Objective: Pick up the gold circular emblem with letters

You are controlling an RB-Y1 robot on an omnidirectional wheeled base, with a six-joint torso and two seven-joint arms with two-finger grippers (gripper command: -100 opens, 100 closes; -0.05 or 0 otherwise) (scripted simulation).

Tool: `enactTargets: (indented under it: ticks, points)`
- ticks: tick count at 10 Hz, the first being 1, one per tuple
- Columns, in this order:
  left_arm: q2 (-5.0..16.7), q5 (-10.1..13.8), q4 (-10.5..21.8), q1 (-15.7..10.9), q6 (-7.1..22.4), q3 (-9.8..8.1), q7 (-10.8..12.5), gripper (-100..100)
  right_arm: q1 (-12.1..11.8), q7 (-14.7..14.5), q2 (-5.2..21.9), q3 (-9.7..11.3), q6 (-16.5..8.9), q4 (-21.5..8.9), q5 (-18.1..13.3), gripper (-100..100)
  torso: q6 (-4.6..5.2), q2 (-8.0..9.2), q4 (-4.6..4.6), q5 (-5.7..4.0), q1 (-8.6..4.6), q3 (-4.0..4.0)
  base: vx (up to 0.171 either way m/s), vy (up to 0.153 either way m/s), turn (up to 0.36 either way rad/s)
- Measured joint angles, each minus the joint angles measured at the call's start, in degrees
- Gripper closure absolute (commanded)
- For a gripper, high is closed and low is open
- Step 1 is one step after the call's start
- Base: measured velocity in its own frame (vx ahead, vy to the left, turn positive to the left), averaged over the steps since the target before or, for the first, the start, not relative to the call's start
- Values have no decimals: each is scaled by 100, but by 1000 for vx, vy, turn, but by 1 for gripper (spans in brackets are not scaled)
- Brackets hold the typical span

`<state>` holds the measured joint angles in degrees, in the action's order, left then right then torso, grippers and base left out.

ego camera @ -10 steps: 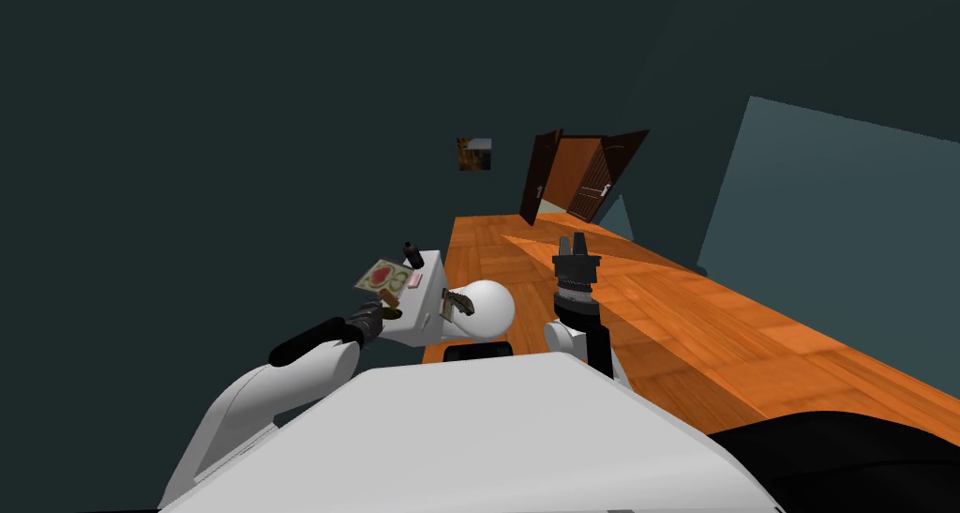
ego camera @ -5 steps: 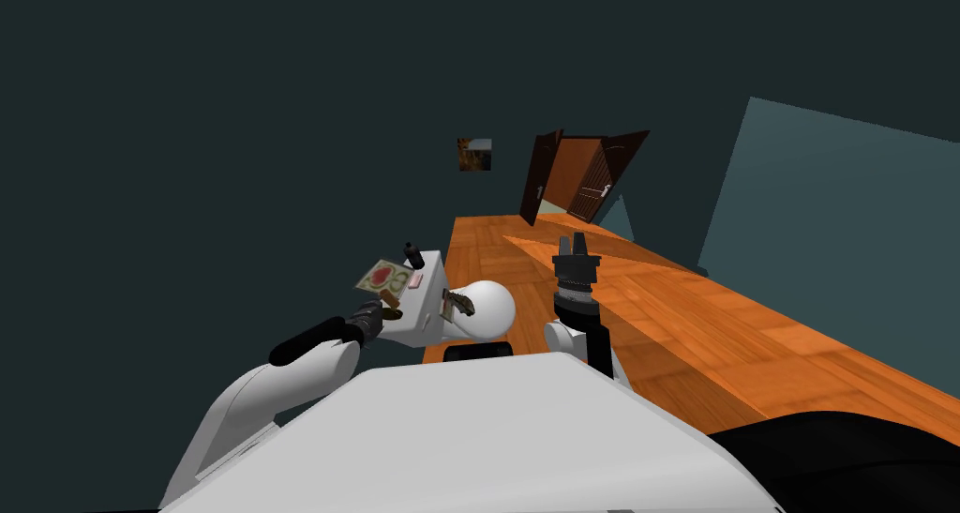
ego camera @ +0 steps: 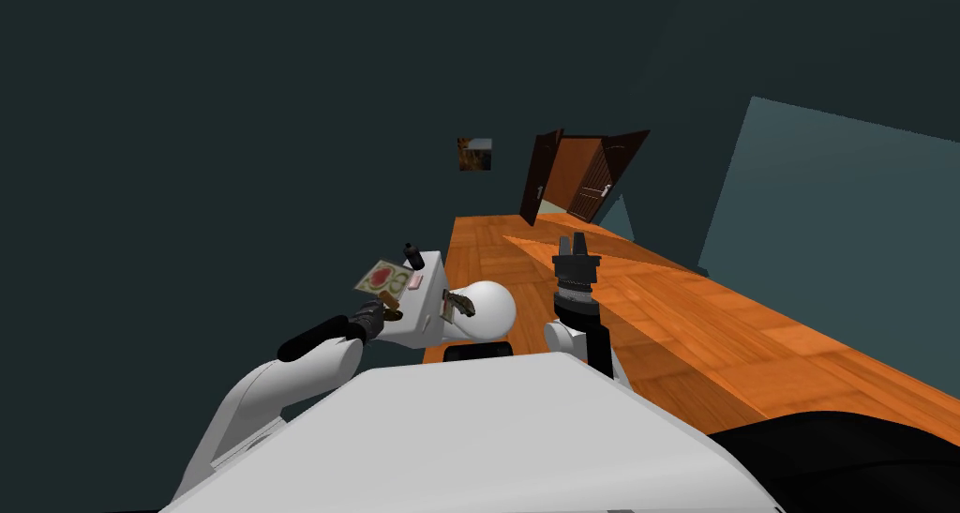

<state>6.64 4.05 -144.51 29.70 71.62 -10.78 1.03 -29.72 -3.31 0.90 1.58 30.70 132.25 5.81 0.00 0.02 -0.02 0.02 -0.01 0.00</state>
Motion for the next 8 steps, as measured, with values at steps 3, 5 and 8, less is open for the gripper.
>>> enactTargets:
  ticks: [3,5,8]
  points:
    - [-1,1,0,1,0,1,1,0,0,0,0,0,0,0,0,0,1,-1,0,-1,1,-1,0,0,0]
    - [-8,-2,-101,27,65,8,5,100,0,0,0,0,0,0,0,0,0,6,2,-3,-4,4,-24,-11,5]
    - [0,45,-336,105,240,-15,14,0,0,0,0,0,0,0,0,0,2,8,2,-4,-7,5,-11,-9,2]
